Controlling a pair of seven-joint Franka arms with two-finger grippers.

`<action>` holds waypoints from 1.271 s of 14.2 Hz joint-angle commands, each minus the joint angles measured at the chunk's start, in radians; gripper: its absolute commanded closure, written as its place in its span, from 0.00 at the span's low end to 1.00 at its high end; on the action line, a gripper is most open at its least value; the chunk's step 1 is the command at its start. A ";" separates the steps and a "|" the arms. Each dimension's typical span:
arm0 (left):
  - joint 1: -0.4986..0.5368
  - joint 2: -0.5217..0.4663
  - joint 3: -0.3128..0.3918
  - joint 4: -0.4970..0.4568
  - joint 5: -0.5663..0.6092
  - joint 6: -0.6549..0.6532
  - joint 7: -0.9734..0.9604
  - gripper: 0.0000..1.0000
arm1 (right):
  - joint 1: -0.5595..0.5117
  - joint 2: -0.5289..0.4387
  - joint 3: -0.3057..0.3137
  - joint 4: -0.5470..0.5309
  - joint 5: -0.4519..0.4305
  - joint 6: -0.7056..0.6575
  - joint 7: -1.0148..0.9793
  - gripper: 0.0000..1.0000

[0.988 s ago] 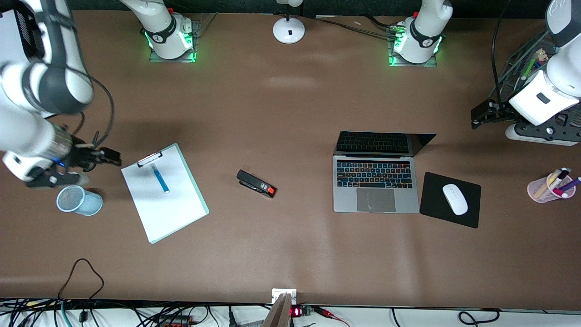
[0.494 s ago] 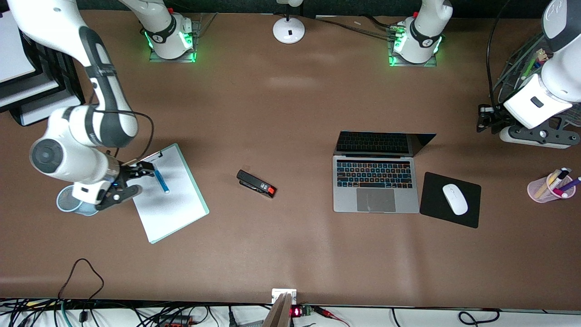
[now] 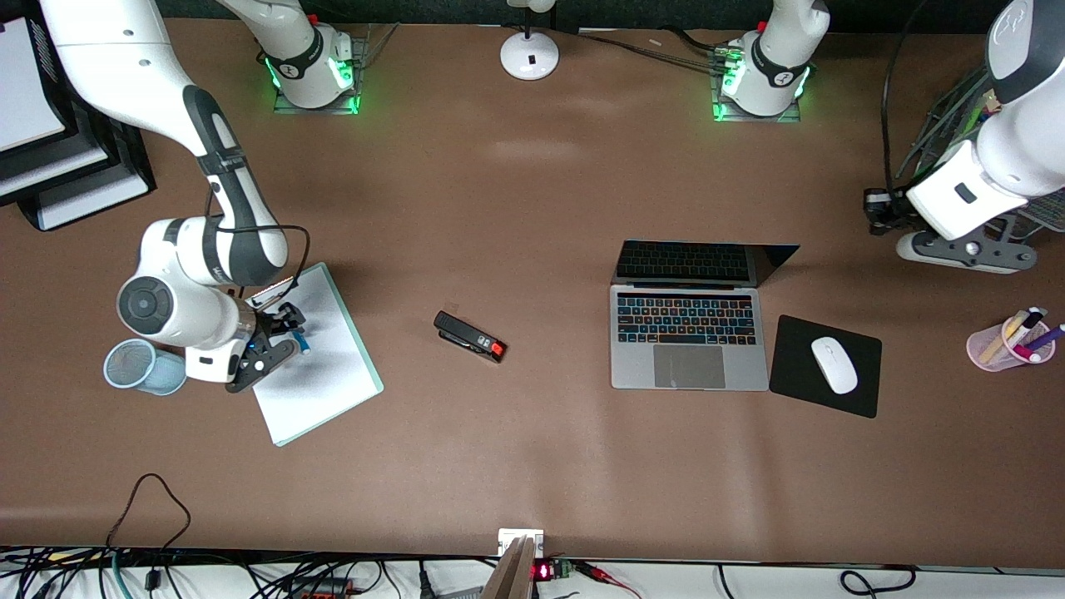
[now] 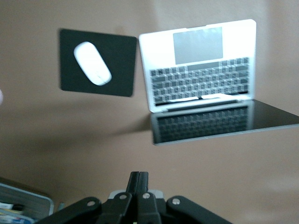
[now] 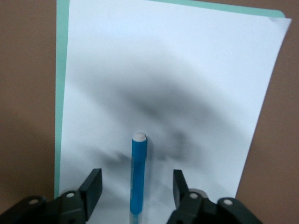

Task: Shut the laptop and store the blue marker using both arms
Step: 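Grasp the blue marker with the right gripper while the left gripper moves out, then carry the marker toward the grey cup while the left gripper reaches the lid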

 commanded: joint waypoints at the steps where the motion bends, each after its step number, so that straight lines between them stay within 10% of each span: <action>1: -0.002 0.006 -0.034 0.017 -0.048 -0.043 -0.089 1.00 | 0.009 0.030 -0.002 0.020 -0.010 0.028 -0.020 0.49; 7: -0.001 -0.046 -0.220 -0.115 -0.081 -0.005 -0.398 1.00 | 0.011 0.074 -0.002 0.023 -0.010 0.091 -0.020 0.55; 13: 0.007 -0.115 -0.307 -0.432 -0.081 0.317 -0.427 0.99 | 0.009 0.091 -0.002 0.027 -0.008 0.102 -0.017 0.62; 18: 0.008 -0.151 -0.332 -0.618 -0.079 0.541 -0.427 0.99 | 0.009 0.091 -0.002 0.031 0.000 0.102 -0.003 1.00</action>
